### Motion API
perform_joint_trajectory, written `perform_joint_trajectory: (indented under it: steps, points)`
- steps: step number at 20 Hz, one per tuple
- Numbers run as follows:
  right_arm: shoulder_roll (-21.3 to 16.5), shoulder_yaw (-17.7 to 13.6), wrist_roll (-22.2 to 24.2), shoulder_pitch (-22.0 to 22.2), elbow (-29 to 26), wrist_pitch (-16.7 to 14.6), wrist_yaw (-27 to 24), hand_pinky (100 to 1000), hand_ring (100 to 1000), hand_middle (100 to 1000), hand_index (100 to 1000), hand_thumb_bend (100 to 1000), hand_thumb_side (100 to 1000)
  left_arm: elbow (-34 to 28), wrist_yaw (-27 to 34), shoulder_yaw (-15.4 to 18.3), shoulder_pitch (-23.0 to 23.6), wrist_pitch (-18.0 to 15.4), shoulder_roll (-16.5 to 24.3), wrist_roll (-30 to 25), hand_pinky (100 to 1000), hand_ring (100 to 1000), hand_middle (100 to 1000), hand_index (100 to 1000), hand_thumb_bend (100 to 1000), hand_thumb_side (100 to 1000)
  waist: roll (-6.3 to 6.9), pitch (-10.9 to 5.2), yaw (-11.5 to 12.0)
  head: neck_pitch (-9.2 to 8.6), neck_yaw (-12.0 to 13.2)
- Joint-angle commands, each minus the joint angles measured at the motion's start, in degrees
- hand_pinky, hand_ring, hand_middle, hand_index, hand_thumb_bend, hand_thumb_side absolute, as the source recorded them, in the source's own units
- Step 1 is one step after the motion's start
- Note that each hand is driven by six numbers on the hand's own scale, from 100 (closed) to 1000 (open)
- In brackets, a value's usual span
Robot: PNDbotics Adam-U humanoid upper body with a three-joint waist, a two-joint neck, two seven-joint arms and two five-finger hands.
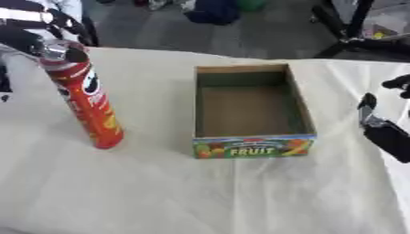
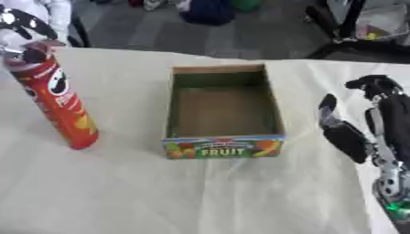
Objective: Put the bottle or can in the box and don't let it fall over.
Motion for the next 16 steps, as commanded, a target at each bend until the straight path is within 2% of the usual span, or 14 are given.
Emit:
perform_joint_trajectory:
  steps: [1,7,16]
  points:
    - [-0.5,-0.2,-0.4,-0.5,-1.3,0.0,-0.3,682,725,788,766,100,697,-0.3,-0.3,0.9,-1.0,0.2,1.1,-0.3,925,995,920,926,589,828,-0.02,-0.59,-0.1,-0.63,0.1]
    - [-0.4,-0.2,-0.7,-0.6,-1.3,0.0,-0.4,681,725,788,766,100,698,0.1,-1.2,1.3,-0.8,0.1,0.9,-0.3,923,988,910,916,588,835,-0.13,-0.29,-0.1,-0.91,0.1]
    - [-0.1,0.0,-0.8,-0.5,-1.3,0.2,-0.4,683,722,785,763,100,701,0.3,-2.6,1.7,-0.7,-0.6,0.7,-0.3,885,902,842,873,608,833,-0.35,0.11,-0.2,-1.18,0.4]
